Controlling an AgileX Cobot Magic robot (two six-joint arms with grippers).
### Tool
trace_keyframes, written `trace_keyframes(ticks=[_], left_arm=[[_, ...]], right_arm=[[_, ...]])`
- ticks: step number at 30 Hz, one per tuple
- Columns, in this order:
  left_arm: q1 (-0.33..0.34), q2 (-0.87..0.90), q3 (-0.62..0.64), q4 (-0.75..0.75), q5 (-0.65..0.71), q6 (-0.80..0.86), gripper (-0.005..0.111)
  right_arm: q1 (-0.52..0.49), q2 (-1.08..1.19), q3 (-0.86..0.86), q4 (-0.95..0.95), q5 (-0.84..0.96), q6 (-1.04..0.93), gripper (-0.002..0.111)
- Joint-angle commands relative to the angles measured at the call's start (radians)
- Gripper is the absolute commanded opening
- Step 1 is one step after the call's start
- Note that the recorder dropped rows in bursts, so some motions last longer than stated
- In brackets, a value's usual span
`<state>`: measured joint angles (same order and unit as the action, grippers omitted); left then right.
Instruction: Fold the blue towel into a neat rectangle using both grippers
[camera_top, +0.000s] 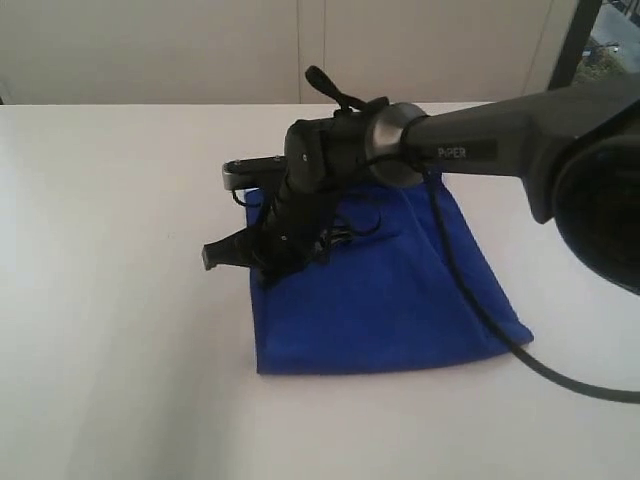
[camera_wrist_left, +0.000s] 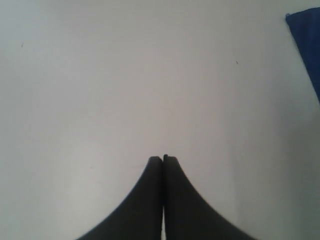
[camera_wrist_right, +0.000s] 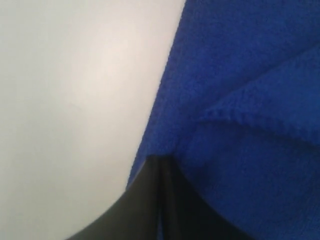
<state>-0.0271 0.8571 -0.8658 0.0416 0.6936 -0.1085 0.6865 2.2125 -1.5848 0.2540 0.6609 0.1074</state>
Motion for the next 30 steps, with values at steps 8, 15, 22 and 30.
trace_keyframes(ticks=[8,15,22,30], left_arm=[[-0.004,-0.009,-0.002,-0.006,0.007,0.002,0.0],[-0.004,-0.009,-0.002,-0.006,0.007,0.002,0.0],[-0.004,-0.009,-0.002,-0.006,0.007,0.002,0.0],[-0.004,-0.009,-0.002,-0.006,0.007,0.002,0.0]], right_arm=[[0.005,0.07,0.003,0.114,-0.111,0.01,0.0],[0.005,0.06,0.003,0.114,-0.118,0.006,0.0],[-0.04,-0.067,0.003,0.1,-0.125,0.004,0.0],[-0.137,-0.202,0.003,0.086,-0.086,-0.01,0.0]])
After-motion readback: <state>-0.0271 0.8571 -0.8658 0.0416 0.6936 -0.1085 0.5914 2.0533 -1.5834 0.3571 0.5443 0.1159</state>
